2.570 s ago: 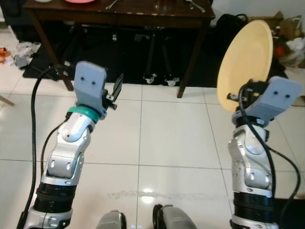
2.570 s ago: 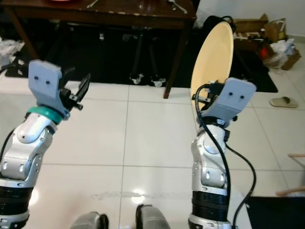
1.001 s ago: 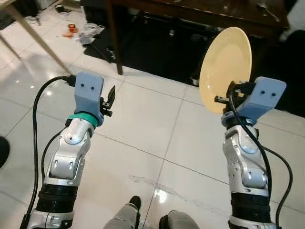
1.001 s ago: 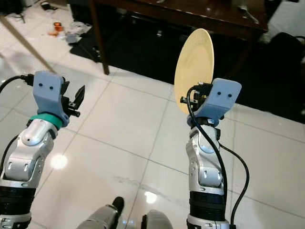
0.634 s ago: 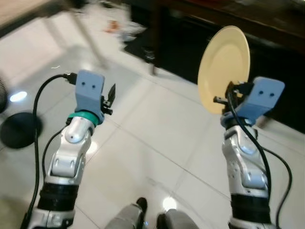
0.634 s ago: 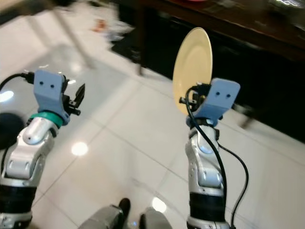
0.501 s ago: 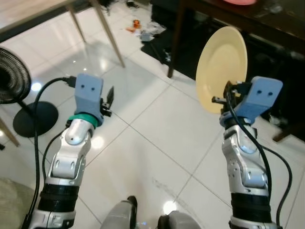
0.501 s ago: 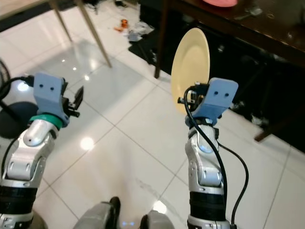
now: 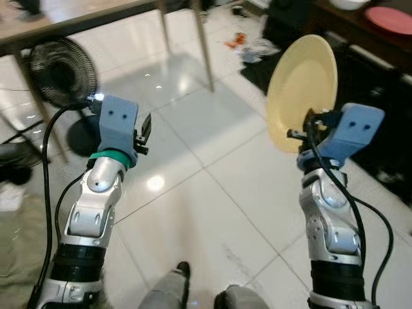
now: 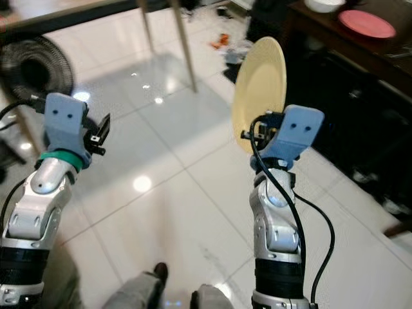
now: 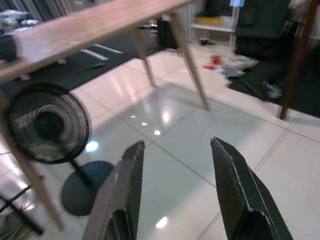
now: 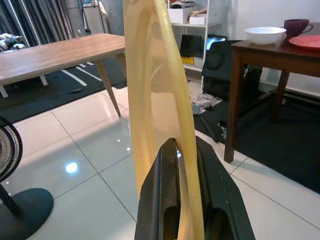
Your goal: Setting the table
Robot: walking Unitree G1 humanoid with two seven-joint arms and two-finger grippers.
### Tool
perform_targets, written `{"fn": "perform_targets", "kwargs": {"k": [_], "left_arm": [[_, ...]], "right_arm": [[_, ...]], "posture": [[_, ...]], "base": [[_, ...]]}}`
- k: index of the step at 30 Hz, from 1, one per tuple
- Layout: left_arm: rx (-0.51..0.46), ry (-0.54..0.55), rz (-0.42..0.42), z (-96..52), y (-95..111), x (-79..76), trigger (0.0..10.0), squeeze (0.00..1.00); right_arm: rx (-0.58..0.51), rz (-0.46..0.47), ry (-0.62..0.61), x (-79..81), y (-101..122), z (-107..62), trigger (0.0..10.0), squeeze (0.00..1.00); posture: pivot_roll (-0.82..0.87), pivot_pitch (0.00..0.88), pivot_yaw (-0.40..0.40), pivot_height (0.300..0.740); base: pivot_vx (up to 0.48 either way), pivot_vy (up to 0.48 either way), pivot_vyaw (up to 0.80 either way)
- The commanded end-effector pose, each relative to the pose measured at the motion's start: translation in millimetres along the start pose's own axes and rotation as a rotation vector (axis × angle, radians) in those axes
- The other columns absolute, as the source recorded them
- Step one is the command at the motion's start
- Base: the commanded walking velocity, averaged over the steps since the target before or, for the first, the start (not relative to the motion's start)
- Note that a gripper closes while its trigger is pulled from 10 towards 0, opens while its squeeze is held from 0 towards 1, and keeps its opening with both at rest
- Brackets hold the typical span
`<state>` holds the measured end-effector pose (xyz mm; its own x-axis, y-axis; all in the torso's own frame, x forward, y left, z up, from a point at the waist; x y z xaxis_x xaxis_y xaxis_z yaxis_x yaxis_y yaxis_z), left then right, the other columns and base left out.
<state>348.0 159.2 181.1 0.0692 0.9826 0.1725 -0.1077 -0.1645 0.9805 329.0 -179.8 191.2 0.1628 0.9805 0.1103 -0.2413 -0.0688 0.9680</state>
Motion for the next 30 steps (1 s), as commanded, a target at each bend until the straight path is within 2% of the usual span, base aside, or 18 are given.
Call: {"fn": "perform_targets", "kwargs": {"k": [1,10,14,30], "left_arm": [[0.03,0.012,0.014,1.2,-6.0,1.7,10.0,0.0],[0.032,0.063,0.037,5.0,-6.3,8.4,10.0,0.0],[0.043,0.115,0.038,8.9,-8.3,14.3,10.0,0.0],[0.036,0.114,0.041,11.5,-8.2,11.4,10.0,0.0]], "right_arm": [[0.001,0.007,-0.012,-2.7,-0.1,-0.7,10.0,0.0],[0.0,0.01,-0.012,-2.4,0.3,0.9,10.0,0.0],[-0.002,0.028,-0.002,-0.3,1.4,1.8,10.0,0.0],[-0.007,0.028,0.003,-0.3,1.8,3.0,10.0,0.0]], "posture": [[0.04,0.017,0.02,0.74],[0.04,0.011,0.017,0.74],[0.04,0.005,0.014,0.74],[0.04,0.0,0.011,0.74]], "base": [[0.0,0.0,0.8],[0.113,0.0,0.8],[0.423,0.063,0.0],[0.44,0.0,0.0]]}}
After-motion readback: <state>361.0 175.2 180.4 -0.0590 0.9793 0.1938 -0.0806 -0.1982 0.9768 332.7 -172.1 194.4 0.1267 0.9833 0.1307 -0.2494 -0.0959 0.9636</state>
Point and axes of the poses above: a point about 5 cm out from each wrist's last joint towards the gripper, its own z axis pointing out of the wrist towards the gripper, its own y axis along the axis of the wrist's last joint, x = y × z, the point moved 3 cm from there along z, pointing out of the wrist towards the gripper, and after that the axes turned 1 degree about -z, right-handed, at the moved point
